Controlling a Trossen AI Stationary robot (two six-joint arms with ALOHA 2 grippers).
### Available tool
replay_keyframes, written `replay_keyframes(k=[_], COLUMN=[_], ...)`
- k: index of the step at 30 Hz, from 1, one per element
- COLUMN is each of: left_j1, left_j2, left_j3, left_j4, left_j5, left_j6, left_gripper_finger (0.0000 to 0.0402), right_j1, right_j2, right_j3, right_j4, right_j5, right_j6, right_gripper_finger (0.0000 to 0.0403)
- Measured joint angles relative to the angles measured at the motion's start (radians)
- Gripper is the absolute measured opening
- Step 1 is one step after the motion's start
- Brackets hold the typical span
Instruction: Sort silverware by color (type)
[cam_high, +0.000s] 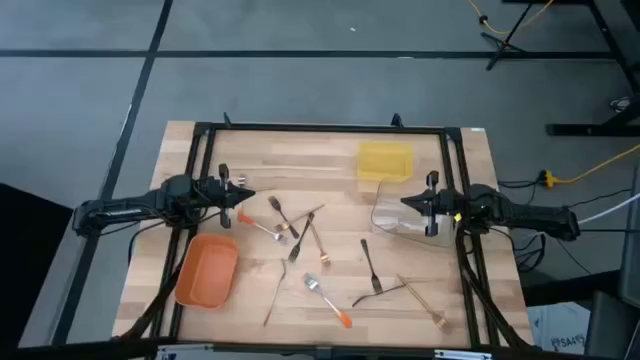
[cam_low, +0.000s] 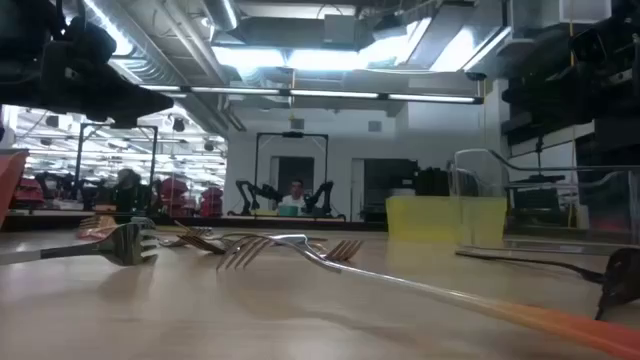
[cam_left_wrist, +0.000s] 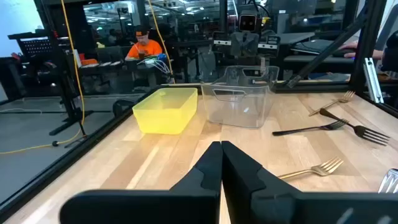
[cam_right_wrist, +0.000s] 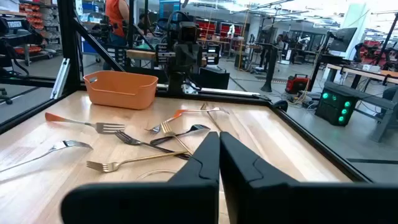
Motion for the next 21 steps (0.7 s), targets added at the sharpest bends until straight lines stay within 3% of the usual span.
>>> replay_keyframes(k=[21], left_j1=[0.0], left_j2=[0.0], left_j3=[0.0], left_j4=[0.0], left_j5=[0.0], left_j6=[0.0], left_gripper_finger=[0.0], right_j1=[0.0], right_j2=[0.0], right_j3=[0.0], right_j4=[0.003], right_j5=[0.033], right_j6=[0.0], right_gripper_finger=[0.0003])
